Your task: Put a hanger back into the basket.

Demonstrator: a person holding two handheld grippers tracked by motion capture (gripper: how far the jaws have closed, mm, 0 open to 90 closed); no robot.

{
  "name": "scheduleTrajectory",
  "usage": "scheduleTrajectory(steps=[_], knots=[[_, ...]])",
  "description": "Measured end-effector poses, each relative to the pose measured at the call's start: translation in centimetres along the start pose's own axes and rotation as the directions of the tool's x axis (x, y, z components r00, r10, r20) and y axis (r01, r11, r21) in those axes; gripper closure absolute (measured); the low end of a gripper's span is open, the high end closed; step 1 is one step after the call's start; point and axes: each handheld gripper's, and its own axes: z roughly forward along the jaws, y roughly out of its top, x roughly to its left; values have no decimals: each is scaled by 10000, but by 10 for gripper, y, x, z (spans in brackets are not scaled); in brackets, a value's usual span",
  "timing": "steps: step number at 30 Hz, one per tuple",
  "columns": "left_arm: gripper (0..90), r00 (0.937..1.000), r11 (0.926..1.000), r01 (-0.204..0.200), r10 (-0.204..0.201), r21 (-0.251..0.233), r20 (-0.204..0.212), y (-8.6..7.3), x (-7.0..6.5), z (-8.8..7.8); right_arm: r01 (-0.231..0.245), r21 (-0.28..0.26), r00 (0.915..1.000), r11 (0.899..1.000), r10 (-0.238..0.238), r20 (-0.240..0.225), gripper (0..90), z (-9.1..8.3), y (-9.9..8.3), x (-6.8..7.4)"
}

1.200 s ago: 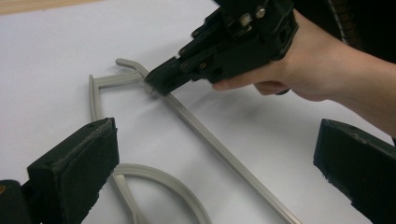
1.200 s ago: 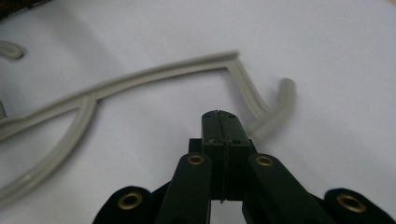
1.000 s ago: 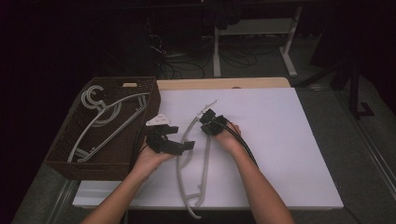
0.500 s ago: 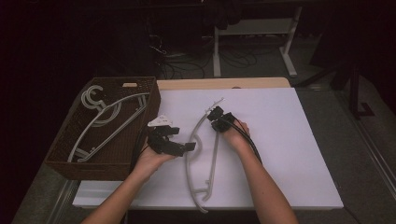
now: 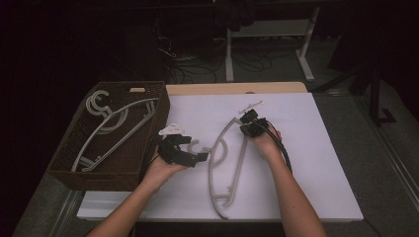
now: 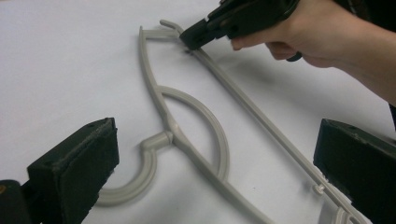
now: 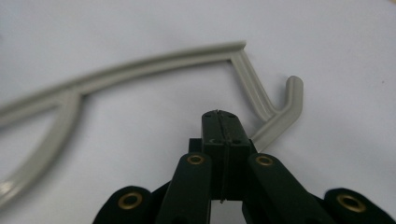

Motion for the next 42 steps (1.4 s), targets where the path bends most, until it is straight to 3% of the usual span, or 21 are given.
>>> scheduleTrajectory(steps=[8,20,24,27,32,42], knots=[[1,10000,10000,6,-7,63,38,-3,0,1,-159,-814,9964,9966,90,-843,891,-37,-16,5],[1,9997,9998,62,-66,187,245,-7,0,5,215,-1092,9776,9938,-437,-2057,888,-74,-50,32],[1,9995,9996,44,-52,265,297,-8,-1,8,348,-1085,9662,9935,-612,-2504,889,-75,-61,42],[1,9995,9995,51,-61,326,300,-9,-1,10,540,-733,9614,9958,-717,-2656,889,-69,-67,49],[1,9994,9992,19,-33,400,333,-11,-2,11,889,-366,9641,9954,-952,-2478,890,-58,-66,53],[1,9994,9985,-13,-6,553,356,-13,-3,15,1069,-39,9628,9943,-1045,-2494,891,-49,-69,54]])
